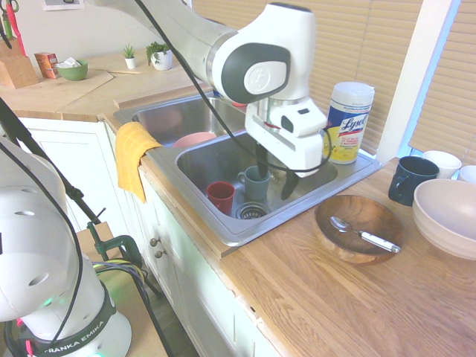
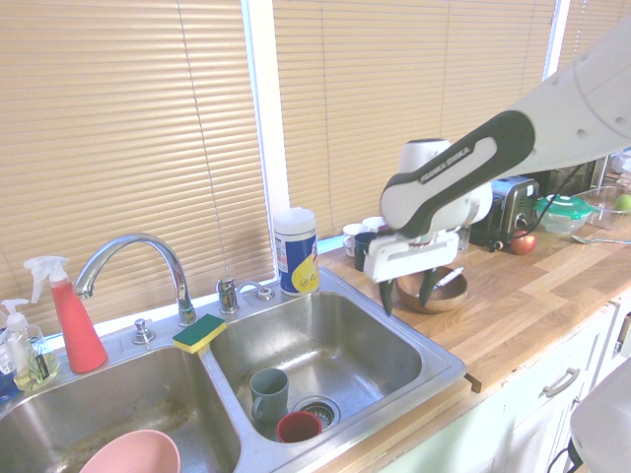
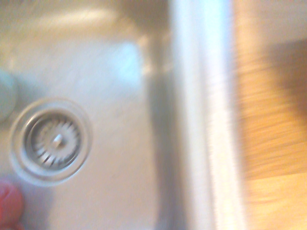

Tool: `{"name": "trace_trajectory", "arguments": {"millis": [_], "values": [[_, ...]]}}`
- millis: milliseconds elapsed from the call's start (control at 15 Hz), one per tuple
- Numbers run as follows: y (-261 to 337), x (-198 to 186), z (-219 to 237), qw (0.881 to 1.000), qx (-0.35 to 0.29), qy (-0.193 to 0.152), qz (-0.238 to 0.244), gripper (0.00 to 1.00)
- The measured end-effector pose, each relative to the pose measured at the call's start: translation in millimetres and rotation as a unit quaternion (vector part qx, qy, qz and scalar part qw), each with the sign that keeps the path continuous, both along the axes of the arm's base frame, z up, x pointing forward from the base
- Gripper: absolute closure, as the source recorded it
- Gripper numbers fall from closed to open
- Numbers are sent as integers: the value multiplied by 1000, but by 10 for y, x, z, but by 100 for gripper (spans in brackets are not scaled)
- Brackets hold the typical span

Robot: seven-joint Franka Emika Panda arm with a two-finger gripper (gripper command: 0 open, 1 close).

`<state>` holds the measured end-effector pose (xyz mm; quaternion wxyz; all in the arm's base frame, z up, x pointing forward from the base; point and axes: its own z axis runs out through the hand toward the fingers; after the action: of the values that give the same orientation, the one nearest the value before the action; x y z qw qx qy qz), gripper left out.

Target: Put the spoon into the sink

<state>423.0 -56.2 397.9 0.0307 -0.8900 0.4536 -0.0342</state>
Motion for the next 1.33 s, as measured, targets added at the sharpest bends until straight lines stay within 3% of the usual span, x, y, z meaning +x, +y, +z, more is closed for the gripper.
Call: {"name": "trace_trajectory", "arguments": {"millis": [333,800,1333], "values": [[-602,56,166,999,16,-8,-30,0],[-1001,520,-160,995,53,13,-88,0],[-1506,575,-422,972,65,46,-223,0]]}}
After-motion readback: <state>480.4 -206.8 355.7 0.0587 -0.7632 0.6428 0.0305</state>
